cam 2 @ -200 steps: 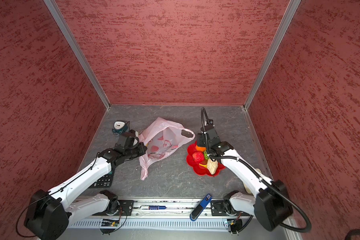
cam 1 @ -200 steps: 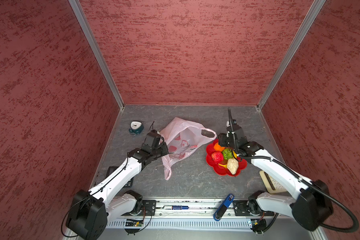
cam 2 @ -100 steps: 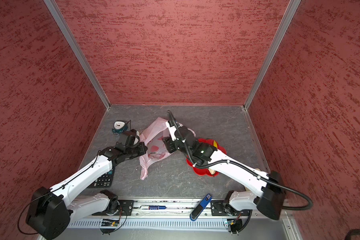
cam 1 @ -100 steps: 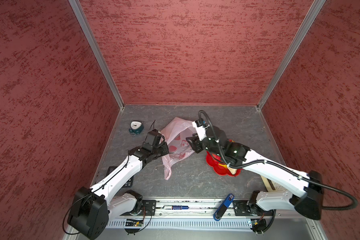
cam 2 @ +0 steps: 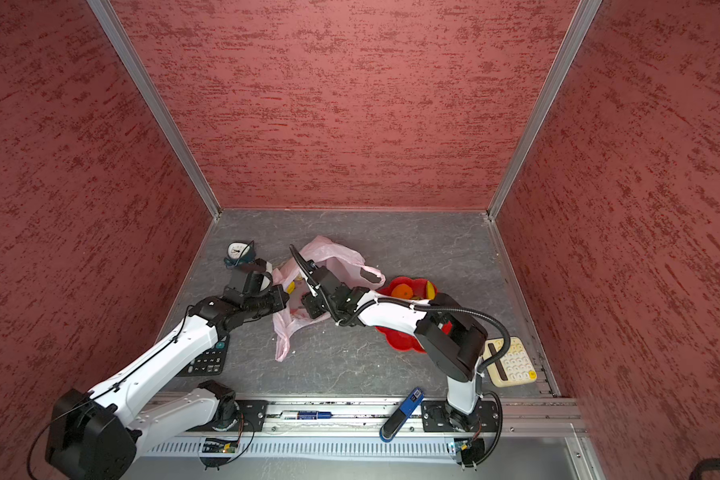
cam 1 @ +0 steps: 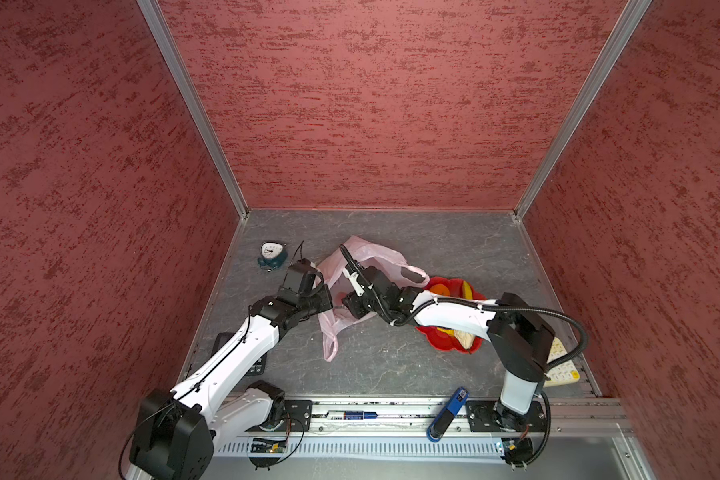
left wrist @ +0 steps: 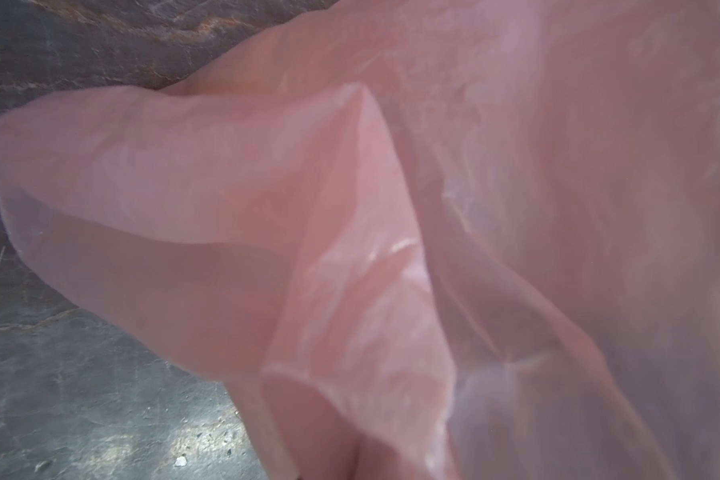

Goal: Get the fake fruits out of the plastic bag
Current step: 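Move the right gripper back into the bag while the left gripper holds the bag rim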

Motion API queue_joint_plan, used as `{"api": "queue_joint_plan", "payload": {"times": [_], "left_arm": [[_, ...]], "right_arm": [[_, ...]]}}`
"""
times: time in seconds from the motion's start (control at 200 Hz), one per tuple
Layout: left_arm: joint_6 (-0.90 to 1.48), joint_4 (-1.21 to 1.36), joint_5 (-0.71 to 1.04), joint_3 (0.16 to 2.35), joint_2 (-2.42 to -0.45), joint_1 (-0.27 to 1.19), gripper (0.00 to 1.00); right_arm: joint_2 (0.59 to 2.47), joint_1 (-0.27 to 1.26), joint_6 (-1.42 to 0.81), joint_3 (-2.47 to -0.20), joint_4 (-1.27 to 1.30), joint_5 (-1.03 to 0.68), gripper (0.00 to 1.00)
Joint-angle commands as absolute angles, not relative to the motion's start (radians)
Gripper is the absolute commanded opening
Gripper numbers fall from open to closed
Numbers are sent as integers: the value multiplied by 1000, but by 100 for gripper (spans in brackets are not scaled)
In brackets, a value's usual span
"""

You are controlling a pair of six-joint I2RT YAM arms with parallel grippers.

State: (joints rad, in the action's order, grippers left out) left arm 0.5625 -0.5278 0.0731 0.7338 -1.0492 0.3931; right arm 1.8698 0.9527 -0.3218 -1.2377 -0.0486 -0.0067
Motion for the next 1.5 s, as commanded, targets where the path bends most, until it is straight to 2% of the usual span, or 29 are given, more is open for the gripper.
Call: {"api": "queue_joint_plan", "payload": {"times": [0.0,0.24,0.431,0.556,0.987,1.308,1.493], "left_arm": [[534,-602,45,724,-1005,386,11],[556,-689,40,708,-961,380,11],[576,-720,25,688,-936,380,11],[583,-711,16,674,-918,380,10],[588,-604,46,591,-813,387,10],[565,-526,83,564,-788,392,10],[541,-499,84,611,-825,391,10]], "right_arm": [[1912,951,-419,-1268,44,20,52],[1970,966,-604,-1265,115,43,63],[2014,998,-701,-1271,156,65,65],[2045,1015,-718,-1298,181,48,65],[2152,1022,-766,-1417,224,77,83],[2263,1022,-781,-1585,201,55,84],[2264,1020,-780,-1594,195,91,84]]}}
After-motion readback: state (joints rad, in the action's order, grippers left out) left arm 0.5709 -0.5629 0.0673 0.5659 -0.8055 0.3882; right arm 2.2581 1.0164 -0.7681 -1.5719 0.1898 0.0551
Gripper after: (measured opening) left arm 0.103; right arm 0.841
